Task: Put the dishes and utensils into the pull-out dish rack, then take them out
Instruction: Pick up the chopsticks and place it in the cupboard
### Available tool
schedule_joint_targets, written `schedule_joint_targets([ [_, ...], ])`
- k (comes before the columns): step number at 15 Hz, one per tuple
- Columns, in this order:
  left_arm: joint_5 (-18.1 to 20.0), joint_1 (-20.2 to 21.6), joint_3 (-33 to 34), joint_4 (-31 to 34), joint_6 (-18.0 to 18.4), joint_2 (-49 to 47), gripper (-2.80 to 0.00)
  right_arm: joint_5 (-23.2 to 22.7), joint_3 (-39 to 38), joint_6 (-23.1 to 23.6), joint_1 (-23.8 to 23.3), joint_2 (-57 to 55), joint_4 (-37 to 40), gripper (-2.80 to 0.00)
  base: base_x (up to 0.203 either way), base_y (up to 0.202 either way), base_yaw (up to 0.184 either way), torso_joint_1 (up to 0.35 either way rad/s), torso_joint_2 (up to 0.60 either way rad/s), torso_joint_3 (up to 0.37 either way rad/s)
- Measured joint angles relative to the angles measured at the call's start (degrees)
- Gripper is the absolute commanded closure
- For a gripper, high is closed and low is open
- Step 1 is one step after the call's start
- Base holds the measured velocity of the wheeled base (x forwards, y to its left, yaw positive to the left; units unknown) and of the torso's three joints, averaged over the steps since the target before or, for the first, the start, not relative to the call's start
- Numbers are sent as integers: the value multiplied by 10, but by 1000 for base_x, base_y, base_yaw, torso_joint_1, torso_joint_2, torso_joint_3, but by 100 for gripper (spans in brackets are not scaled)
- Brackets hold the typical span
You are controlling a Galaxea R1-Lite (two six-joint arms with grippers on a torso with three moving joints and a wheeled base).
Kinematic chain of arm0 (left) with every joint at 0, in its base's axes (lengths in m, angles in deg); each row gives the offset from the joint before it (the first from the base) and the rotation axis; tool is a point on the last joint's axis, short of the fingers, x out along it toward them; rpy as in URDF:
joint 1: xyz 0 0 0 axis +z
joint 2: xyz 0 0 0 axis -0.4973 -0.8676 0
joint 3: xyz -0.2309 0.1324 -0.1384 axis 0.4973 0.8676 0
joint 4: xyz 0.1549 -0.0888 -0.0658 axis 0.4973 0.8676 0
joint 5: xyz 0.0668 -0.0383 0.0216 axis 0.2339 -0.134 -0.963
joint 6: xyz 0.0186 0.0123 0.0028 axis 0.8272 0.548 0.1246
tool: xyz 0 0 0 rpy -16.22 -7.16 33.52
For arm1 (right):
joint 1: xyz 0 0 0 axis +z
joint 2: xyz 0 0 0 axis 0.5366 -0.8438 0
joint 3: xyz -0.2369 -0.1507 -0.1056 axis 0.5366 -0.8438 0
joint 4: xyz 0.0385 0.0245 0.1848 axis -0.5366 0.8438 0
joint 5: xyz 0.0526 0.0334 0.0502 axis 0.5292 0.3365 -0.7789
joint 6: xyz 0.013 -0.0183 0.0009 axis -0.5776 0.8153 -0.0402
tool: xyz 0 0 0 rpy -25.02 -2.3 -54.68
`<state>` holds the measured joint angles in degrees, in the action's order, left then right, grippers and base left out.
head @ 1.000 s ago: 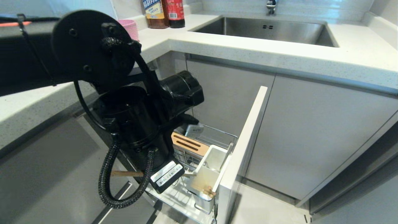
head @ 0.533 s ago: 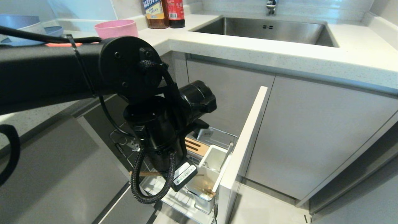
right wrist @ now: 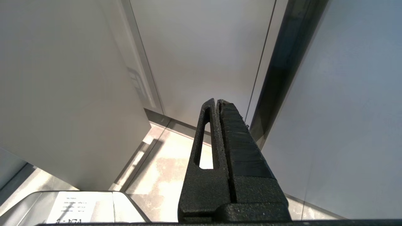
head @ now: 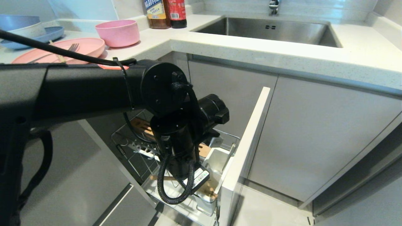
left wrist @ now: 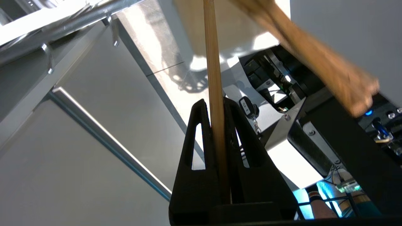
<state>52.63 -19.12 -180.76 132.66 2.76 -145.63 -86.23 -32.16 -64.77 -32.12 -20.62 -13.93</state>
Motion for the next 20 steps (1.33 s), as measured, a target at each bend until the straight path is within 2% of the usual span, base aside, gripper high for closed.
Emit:
schedule_joint_targets([
  [20,1,1,-4,-44,5,-69,0,0,0,0,0,0,0,0,0,0,0,0,0,0],
])
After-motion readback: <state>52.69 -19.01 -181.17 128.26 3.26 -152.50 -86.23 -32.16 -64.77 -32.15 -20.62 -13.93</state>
